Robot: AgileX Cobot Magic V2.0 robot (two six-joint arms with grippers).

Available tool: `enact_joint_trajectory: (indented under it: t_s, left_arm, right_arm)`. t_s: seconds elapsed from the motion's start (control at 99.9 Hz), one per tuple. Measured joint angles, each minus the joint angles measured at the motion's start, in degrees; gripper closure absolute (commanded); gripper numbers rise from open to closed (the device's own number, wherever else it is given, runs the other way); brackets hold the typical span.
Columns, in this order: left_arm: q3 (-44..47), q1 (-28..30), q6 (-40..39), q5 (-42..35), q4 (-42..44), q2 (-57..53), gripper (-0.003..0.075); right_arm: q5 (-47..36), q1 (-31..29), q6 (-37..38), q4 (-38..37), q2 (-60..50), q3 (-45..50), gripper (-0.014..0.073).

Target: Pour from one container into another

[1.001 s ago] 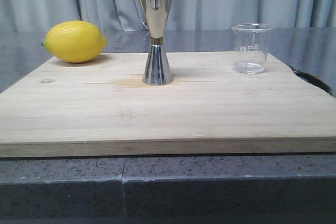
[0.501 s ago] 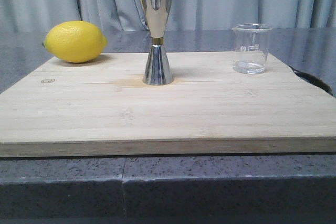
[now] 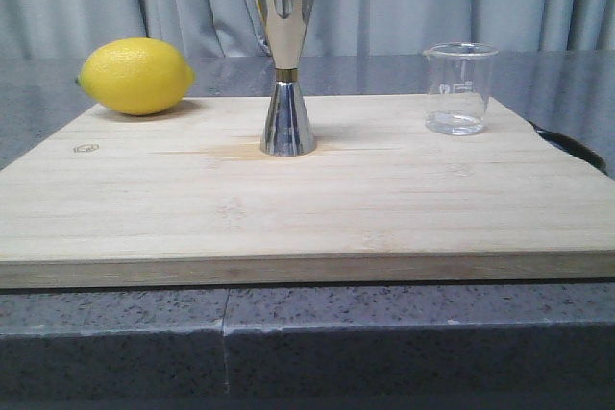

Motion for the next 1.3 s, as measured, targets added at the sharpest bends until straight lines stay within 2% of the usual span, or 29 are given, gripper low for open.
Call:
enact_joint_trajectory:
  t_s: [0.811,0.911,0.971,1.172,1.302]
  left_arm:
    - [0.0,0.0,0.0,-0.6,0.0,0.0,0.0739]
    - [0.0,0.0,0.0,-0.6,0.0,0.0,0.0739]
    - [0.0,0.0,0.0,-0.6,0.0,0.0,0.0739]
    - [0.0,0.0,0.0,-0.6,0.0,0.0,0.0739]
    - [0.0,0.0,0.0,-0.6,0.0,0.0,0.0739]
  right_arm:
    - [-0.9,-0.6,0.0,0.0,-1.5,0.5,0.0665]
    - [-6.0,-3.6,0.0,0.3,-6.0,3.7,0.0665]
    - [-11.8,-6.1,0.0,1.0,-10.0,6.9,0.0665]
    - [-31.2,-15.4,0.0,5.5,-21.8,22.2,0.0665]
    - [-40.3,-17.8,0.0,6.9,-26.4,31.7,0.0665]
